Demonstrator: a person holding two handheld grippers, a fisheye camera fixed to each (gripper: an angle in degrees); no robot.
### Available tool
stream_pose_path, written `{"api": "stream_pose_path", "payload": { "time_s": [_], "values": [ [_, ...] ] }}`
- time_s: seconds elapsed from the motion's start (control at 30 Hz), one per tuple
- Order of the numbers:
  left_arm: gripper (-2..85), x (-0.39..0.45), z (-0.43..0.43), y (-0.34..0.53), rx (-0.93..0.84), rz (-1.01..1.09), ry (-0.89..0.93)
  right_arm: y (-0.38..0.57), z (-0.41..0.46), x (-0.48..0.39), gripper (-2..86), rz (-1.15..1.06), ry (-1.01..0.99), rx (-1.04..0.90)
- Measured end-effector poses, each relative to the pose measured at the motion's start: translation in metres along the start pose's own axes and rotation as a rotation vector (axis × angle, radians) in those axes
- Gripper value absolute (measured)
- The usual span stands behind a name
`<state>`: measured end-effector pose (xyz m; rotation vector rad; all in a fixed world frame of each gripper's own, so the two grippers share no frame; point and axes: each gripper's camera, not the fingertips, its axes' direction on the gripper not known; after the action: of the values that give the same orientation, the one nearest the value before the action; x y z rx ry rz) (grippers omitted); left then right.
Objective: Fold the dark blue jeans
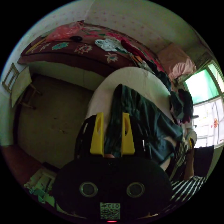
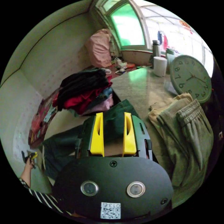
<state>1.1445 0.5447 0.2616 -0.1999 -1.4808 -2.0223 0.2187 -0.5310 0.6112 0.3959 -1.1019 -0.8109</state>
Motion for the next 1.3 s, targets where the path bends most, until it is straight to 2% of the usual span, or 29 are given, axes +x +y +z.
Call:
{"api": "stream_pose_path", "payload": {
  "time_s": [0.07,0.13,0.2,0.4,0.53,0.67,0.73,0.83,1.0,1.1,1.17,1.23,1.3],
  "values": [
    [12.4,0.013,0.007,0.029,-0.101,0.091,-0.072,0.02,0.005,-0.037,10.0,-0.118,-0.068,-0.077],
    [13.3,0.026,0.013,0.054,-0.146,0.143,-0.124,0.058,0.021,-0.101,9.8,-0.317,-0.042,-0.182],
    [14.5,0.041,0.019,0.077,-0.184,0.182,-0.147,0.083,0.032,-0.152,9.8,-0.41,-0.057,-0.186],
    [16.4,0.087,0.026,0.133,-0.208,0.279,-0.209,0.111,0.104,-0.372,11.3,-0.794,-0.349,-0.286],
    [12.4,0.111,0.04,0.137,-0.24,0.339,-0.322,0.112,0.165,-0.543,11.6,-1.072,-0.432,-0.326],
    [6.0,0.144,0.035,0.145,-0.251,0.429,-0.343,0.113,0.215,-0.671,11.5,-1.254,-0.42,-0.324],
    [5.3,0.155,0.032,0.15,-0.247,0.465,-0.368,0.117,0.252,-0.739,11.5,-1.335,-0.403,-0.39],
    [4.8,0.161,0.018,0.154,-0.226,0.456,-0.332,0.128,0.295,-0.795,11.1,-1.413,-0.338,-0.486],
    [4.3,0.165,-0.016,0.159,-0.173,0.425,-0.233,0.16,0.32,-0.827,6.2,-1.533,-0.275,-0.569],
    [3.8,0.17,-0.044,0.165,-0.113,0.401,-0.21,0.171,0.303,-0.836,3.8,-1.584,-0.224,-0.471],
    [3.5,0.176,-0.069,0.17,-0.055,0.375,-0.208,0.176,0.278,-0.843,3.3,-1.618,-0.202,-0.341],
    [3.3,0.181,-0.081,0.175,-0.04,0.363,-0.22,0.176,0.246,-0.851,3.0,-1.619,-0.233,-0.205],
    [3.2,0.187,-0.09,0.18,-0.032,0.36,-0.256,0.174,0.234,-0.857,3.0,-1.602,-0.255,-0.171]
  ]
}}
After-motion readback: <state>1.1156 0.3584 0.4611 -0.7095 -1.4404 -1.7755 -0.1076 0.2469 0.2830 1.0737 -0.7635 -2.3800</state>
